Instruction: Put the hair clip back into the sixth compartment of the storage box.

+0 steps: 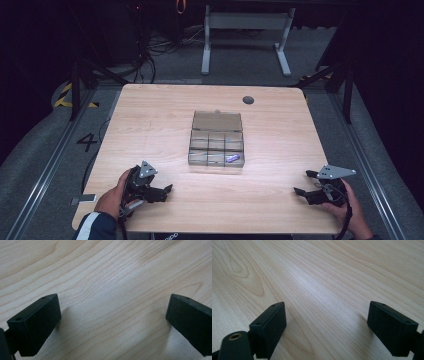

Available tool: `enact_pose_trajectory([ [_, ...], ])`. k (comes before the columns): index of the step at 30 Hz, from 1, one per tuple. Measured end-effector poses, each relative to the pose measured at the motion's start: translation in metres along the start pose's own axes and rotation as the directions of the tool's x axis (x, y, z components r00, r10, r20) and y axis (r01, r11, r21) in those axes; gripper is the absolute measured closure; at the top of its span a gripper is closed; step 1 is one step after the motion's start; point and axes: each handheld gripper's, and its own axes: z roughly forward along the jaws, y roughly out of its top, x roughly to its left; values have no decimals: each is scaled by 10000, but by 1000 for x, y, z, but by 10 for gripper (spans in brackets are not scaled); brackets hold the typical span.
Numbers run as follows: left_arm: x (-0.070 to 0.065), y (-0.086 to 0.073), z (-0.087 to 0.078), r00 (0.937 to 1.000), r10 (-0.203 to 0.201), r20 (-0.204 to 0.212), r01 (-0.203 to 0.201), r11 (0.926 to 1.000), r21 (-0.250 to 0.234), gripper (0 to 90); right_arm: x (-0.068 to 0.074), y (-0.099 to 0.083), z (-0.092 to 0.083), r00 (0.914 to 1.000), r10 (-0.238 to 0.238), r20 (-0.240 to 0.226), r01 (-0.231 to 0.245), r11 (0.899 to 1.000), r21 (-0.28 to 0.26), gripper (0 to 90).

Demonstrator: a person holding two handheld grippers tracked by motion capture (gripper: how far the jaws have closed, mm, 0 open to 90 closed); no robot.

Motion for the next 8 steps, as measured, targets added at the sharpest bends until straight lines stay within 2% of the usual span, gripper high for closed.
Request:
enact_pose_trajectory([
  [8,0,0,0,10000,18,4,-18,10000,8,2,-1,0,0,9999,94,76,-94,10000,24,142],
])
